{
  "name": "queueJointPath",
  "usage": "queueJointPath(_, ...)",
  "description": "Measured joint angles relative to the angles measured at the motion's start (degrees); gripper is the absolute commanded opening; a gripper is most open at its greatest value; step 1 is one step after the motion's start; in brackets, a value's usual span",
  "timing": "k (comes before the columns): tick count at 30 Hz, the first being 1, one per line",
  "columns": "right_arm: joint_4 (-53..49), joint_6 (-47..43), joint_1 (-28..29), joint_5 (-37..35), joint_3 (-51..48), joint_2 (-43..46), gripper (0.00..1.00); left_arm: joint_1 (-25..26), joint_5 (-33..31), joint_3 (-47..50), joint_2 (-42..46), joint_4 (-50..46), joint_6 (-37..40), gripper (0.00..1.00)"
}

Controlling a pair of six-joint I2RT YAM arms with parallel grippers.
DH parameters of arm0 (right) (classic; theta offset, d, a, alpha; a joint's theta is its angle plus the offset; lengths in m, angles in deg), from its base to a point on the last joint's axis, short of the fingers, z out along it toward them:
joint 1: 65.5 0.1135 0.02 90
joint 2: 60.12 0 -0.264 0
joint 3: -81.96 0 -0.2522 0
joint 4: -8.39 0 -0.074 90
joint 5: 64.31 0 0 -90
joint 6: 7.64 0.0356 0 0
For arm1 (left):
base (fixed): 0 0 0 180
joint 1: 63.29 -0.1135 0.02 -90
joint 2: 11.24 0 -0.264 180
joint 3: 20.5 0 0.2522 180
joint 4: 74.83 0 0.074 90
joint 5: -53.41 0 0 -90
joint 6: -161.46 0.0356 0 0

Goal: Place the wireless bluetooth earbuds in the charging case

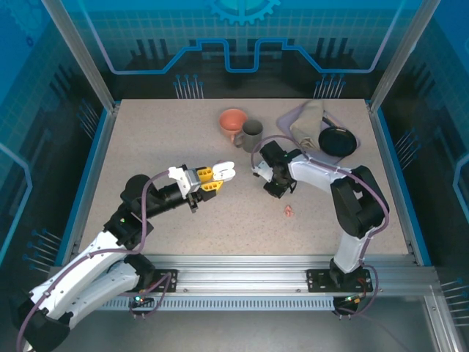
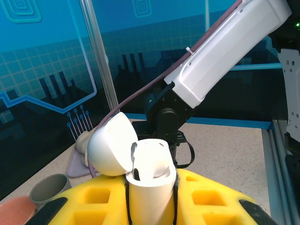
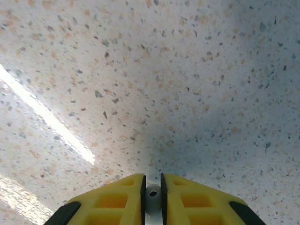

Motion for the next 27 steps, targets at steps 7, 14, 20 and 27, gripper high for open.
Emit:
queueJointPath(7, 1.7, 2.89, -2.01, 5.66, -3.17, 2.51, 0.18, 0.0, 0.0, 0.0, 0.0, -0.02, 0.0, 0.0)
queueJointPath(14, 5.57, 8.15, -6.93, 16.35, -8.0, 9.07, 0.18, 0.0, 0.0, 0.0, 0.0, 0.0, -0.04, 0.0)
queueJointPath(20, 8.87, 14.78, -10.73, 24.46, -10.73, 10.97, 0.17, 0.0, 0.0, 0.0, 0.0, 0.02, -0.15, 0.0)
queueJointPath(27, 13.92, 25.79, -13.2, 33.64, -14.34, 10.97, 0.18, 0.0, 0.0, 0.0, 0.0, 0.02, -0.17, 0.0)
